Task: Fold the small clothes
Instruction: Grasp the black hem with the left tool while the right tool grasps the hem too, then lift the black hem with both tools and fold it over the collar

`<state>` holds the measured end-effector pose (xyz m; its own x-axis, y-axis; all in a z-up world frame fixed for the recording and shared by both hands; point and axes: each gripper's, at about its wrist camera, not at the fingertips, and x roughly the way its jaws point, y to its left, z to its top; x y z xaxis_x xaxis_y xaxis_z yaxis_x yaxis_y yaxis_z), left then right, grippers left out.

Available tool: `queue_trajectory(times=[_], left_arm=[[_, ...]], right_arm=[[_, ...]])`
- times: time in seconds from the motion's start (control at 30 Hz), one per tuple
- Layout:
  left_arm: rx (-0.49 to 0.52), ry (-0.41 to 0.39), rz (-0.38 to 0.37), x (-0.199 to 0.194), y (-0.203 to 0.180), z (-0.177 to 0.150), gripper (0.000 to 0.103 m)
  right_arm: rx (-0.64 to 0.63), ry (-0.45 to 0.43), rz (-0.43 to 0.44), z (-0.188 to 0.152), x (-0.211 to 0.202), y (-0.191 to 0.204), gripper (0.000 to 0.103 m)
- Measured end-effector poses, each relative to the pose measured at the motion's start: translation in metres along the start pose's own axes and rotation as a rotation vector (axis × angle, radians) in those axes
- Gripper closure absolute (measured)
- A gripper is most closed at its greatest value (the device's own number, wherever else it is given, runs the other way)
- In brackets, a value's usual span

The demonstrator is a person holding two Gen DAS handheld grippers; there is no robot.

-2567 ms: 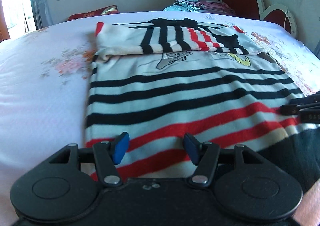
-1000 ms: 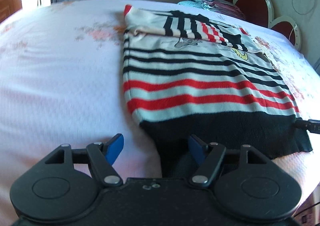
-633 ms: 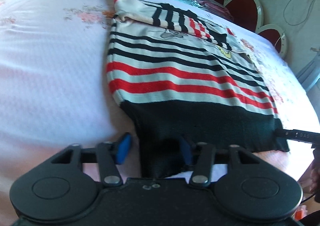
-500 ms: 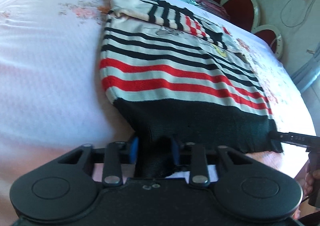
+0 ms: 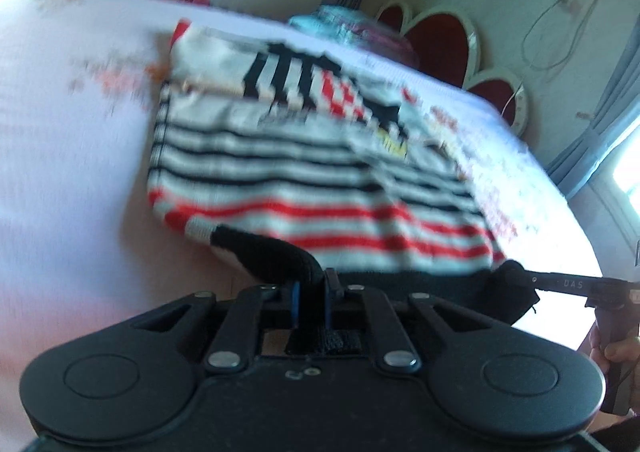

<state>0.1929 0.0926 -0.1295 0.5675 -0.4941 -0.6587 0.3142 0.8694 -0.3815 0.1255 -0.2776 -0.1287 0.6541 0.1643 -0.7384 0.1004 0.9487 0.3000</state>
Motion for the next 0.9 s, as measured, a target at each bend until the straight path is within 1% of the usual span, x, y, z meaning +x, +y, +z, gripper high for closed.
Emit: queue_trajectory(times=[0.13, 0.37, 0.57, 0.7, 0.9], left_arm=[[0.013, -0.068, -0.011, 0.002, -0.003, 0.027, 0.093], [0.013, -0.144, -0.011, 0.015, -0.002, 0.076, 0.093], [0.009, -0.204, 0.001, 0.032, 0.002, 0.117, 0.093], [-0.006, -0.253, 0.024, 0.044, 0.008, 0.141, 0.093], [-0.023, -0.274, 0.048, 0.072, 0.015, 0.174, 0.093]], right_arm=[[-0.019, -0.068, 0.004, 0.028, -0.002, 0.004, 0.093], [-0.039, -0.151, 0.028, 0.086, 0.011, 0.009, 0.093], [-0.059, -0.202, 0.045, 0.133, 0.032, 0.015, 0.093], [-0.037, -0.242, 0.044, 0.164, 0.047, 0.012, 0.093], [-0.005, -0.264, 0.043, 0.2, 0.08, 0.006, 0.093]])
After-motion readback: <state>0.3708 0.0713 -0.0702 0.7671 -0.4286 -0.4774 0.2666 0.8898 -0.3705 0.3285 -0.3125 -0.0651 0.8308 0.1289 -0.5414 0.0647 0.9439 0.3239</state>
